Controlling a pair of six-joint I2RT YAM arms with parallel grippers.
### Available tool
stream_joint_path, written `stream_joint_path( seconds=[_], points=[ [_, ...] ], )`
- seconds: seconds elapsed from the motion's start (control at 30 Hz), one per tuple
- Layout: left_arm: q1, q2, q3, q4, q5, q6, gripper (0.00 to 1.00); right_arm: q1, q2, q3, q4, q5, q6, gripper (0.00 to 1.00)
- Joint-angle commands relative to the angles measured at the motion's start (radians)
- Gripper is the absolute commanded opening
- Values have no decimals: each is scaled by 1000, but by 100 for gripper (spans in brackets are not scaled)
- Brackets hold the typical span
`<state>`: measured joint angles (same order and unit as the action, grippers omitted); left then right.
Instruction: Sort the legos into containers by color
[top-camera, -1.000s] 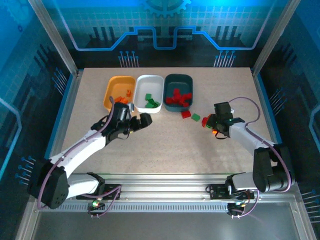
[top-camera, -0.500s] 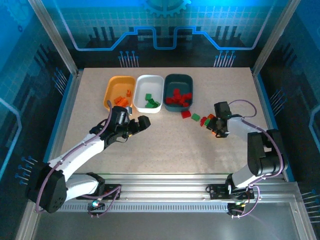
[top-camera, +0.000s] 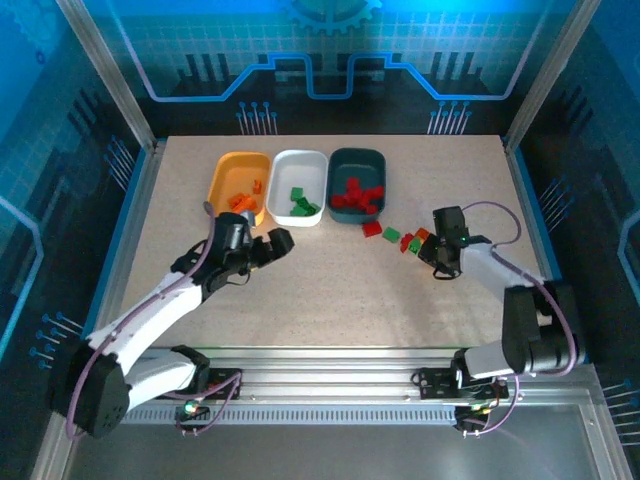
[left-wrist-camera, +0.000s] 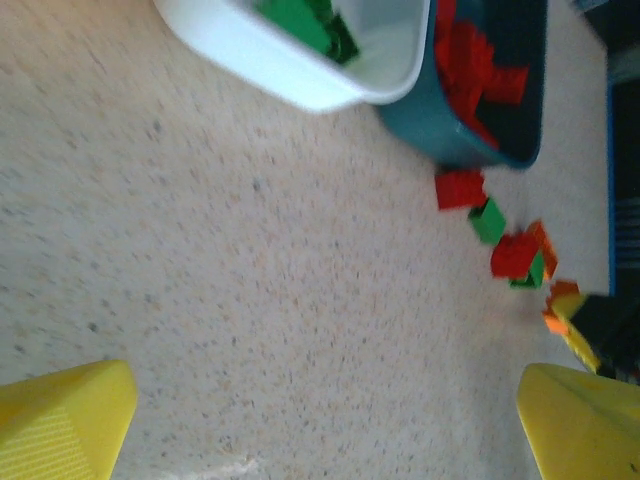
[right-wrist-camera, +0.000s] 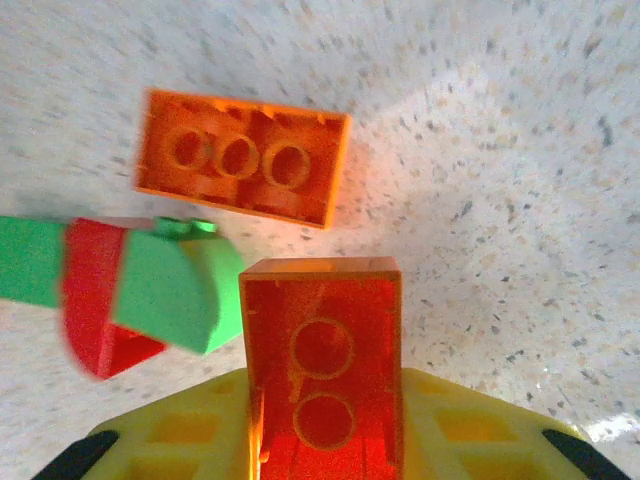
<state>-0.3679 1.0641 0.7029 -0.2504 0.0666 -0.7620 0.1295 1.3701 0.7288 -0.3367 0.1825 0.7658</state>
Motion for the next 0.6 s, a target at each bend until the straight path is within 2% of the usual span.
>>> stream_joint_path(
  seconds=[0.0, 0.07, 0.17, 0.3, 0.4, 0.47, 0.57],
  points=[
    [82, -87, -27, -78, -65, -27, 99, 34, -101, -11, 21, 22, 17, 34],
    [152, -119, -21, -152, -55, -45, 99, 99, -126, 24, 27, 40, 10, 35],
    [256, -143, -21, -230, -26, -61, 99, 244, -53, 144, 32, 34, -11, 35],
    [410, -217, -150, -174, 107, -169, 99, 467, 212, 450, 81, -91, -98, 35],
    [525, -285, -247, -128, 226, -216, 99, 578, 444, 707, 62, -179, -167, 35],
    [550, -304, -257, -164, 241, -172, 99, 617, 567, 852, 50, -218, -202, 35],
    [550, -304, -231, -247, 212, -85, 99, 643, 684, 963, 115, -237, -239, 34]
  ],
)
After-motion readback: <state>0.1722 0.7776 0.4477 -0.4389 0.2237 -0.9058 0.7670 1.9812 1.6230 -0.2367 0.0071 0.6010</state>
